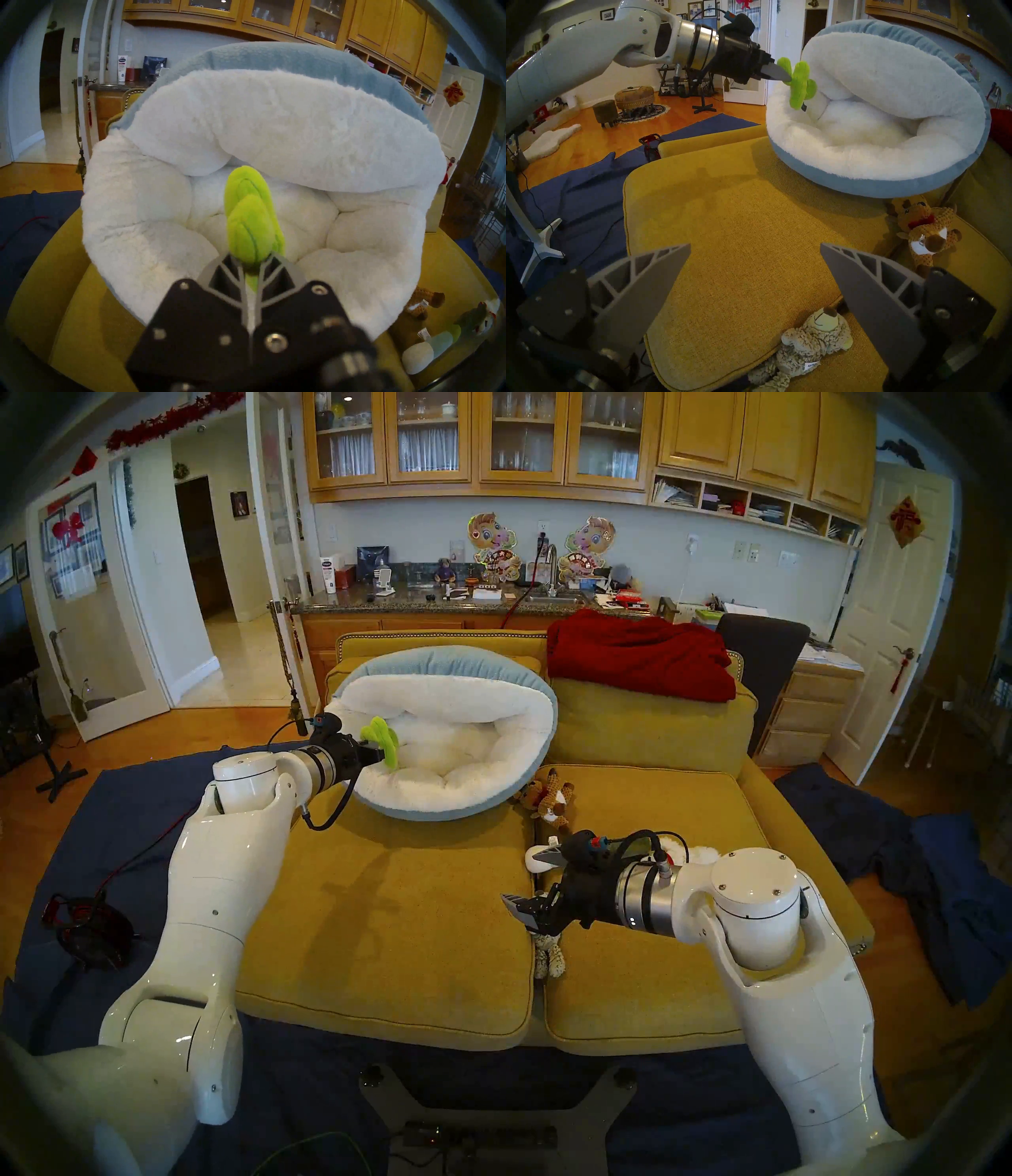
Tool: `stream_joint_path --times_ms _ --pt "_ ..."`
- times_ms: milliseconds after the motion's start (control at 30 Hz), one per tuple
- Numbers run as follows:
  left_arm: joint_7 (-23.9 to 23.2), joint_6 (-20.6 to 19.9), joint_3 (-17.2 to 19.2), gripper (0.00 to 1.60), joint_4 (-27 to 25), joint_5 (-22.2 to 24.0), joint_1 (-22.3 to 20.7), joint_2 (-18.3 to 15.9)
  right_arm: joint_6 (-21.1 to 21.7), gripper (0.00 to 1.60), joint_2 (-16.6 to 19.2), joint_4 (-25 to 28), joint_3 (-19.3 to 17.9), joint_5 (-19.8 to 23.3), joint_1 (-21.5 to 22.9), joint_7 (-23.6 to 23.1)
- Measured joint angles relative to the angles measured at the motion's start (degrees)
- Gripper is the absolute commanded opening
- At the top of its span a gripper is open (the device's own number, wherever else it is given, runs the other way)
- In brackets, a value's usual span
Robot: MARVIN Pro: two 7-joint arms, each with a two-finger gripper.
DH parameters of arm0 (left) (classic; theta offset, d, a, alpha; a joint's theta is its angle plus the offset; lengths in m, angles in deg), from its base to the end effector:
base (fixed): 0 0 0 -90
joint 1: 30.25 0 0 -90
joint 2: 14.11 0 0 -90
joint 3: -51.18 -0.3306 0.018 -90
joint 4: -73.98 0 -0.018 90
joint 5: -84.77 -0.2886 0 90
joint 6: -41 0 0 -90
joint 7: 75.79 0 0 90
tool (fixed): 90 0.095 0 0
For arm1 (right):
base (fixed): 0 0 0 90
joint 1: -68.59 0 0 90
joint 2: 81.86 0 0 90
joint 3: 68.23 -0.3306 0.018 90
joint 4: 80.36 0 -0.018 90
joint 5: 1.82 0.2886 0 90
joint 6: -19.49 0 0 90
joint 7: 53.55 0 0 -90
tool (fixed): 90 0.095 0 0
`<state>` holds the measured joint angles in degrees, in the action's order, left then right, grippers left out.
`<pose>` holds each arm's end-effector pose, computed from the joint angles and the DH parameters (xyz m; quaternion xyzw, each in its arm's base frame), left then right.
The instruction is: Put toys into dog bed
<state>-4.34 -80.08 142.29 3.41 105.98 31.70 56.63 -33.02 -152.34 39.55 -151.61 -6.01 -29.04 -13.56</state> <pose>0.5340 0.1287 -0.2644 0.8110 -0.0223 0.5695 0.1323 0.2953 0.0306 -0.2805 -0.7557 -0.4033 -0.4636 0.2267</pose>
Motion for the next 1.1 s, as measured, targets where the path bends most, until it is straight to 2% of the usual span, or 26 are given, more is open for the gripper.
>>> stream_joint_path --times_ms 1100 --pt "4.88 0.06 0.03 0.0 16.96 -0.34 -10.35 4.56 -0.04 1.6 -0.37 -0.98 0.01 0.0 -0.01 0.0"
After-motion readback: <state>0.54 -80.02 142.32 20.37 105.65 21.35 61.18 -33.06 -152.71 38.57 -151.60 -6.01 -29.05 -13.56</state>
